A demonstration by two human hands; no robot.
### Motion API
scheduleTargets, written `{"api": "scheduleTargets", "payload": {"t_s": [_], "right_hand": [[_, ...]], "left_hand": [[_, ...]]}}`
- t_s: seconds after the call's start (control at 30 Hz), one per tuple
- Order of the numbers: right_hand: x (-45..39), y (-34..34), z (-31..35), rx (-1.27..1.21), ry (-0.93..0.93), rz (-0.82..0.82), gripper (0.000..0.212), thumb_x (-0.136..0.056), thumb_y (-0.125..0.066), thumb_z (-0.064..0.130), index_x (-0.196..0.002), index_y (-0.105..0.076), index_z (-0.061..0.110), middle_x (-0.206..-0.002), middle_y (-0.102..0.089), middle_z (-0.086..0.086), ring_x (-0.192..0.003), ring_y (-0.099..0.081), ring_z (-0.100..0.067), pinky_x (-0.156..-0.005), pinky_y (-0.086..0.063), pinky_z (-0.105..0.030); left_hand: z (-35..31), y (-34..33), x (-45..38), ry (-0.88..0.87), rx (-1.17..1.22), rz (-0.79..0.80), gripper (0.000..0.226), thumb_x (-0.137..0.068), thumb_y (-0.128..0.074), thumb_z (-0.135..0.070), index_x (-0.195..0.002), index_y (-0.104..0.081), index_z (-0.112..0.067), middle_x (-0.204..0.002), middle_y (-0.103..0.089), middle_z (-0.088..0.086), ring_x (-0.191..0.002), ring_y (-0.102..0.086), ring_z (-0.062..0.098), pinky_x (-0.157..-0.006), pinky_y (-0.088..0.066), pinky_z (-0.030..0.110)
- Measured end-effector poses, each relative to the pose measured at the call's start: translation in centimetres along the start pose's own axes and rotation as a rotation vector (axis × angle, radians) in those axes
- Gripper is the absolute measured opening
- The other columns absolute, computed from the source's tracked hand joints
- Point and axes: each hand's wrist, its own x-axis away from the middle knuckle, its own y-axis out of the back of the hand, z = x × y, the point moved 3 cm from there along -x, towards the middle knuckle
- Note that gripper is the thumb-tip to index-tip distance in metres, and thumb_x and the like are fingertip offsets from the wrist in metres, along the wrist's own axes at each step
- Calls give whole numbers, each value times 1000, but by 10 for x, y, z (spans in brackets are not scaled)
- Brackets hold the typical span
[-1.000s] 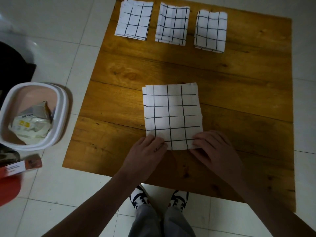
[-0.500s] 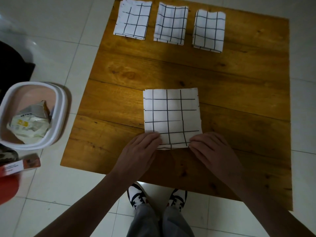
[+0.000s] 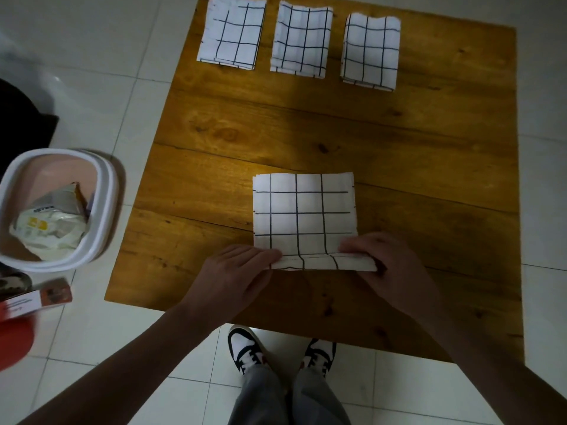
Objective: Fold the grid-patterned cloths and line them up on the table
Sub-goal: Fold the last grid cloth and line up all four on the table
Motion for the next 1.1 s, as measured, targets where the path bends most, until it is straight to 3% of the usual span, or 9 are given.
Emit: {"api": "scheduleTargets", "payload": {"t_s": [0.17, 0.27, 0.37, 0.5, 0.57, 0.7, 0.9, 1.0, 1.1], "right_hand": [[-1, -1, -3, 48, 18, -18, 30, -96, -59, 39, -120, -72, 27, -121, -59, 22, -118, -47, 10, -101, -38, -23], [3, -3, -6, 23, 29, 6, 33, -97, -56, 46, -119, -71, 26, -129, -64, 21, -129, -49, 10, -111, -41, -27], [5, -2, -4, -24, 10, -49, 33, -99, -58, 42, -119, -73, 20, -131, -67, 15, -131, -54, 3, -111, -45, -33], [3, 0, 1, -71, -38, -94, 26, -102, -62, 37, -120, -72, 20, -128, -67, 15, -130, -56, -2, -109, -43, -26], [0, 2, 5, -146, -144, -127, 23, -100, -62, 38, -118, -69, 25, -118, -64, 23, -116, -60, 4, -96, -47, -12], [-7, 2, 12, -275, -306, -199, 22, -98, -65, 30, -120, -61, 32, -104, -62, 28, -98, -60, 17, -77, -48, -4], [-23, -4, 16, -289, -411, -301, 10, -102, -61, 35, -112, -62, 34, -94, -68, 16, -89, -65, 2, -68, -55, -16], [-29, -7, 17, -307, -430, -336, 15, -103, -61, 33, -117, -62, 31, -101, -68, 19, -94, -65, 7, -73, -54, -11], [-36, -10, 17, -318, -450, -347, 23, -104, -59, 33, -124, -65, 22, -107, -68, 18, -99, -66, 7, -77, -56, -14]], "left_hand": [[11, -2, 1, 167, 7, 5, 38, -96, -62, -32, -130, -66, -16, -127, -69, 0, -119, -60, 13, -98, -52, 33], [21, -8, 2, 229, 42, 22, 33, -93, -68, -26, -126, -70, -18, -141, -61, -3, -135, -51, 15, -110, -46, 39], [24, -11, 4, 225, 44, 32, 29, -101, -56, -34, -119, -73, -18, -139, -63, -6, -134, -52, 13, -108, -48, 42], [21, -12, 3, 265, 22, -40, 33, -102, -51, -36, -115, -74, -15, -125, -71, -2, -124, -58, 15, -101, -49, 43], [19, -12, 2, 301, 17, -92, 28, -102, -52, -34, -111, -72, -16, -115, -73, -2, -117, -58, 16, -96, -46, 40], [17, -14, 0, 400, 58, -154, 16, -102, -53, -32, -100, -65, -21, -99, -65, -8, -99, -55, 12, -85, -48, 41], [5, -15, -12, 553, 122, -236, 14, -102, -57, -31, -101, -67, -21, -89, -49, -22, -85, -48, 5, -73, -50, 40], [3, -16, -15, 634, 138, -251, 7, -100, -64, -25, -101, -69, -21, -88, -45, -30, -82, -53, 10, -72, -52, 39], [5, -18, -15, 693, 140, -239, 18, -100, -57, -36, -102, -68, -23, -85, -56, -15, -78, -54, 9, -67, -51, 34]]}}
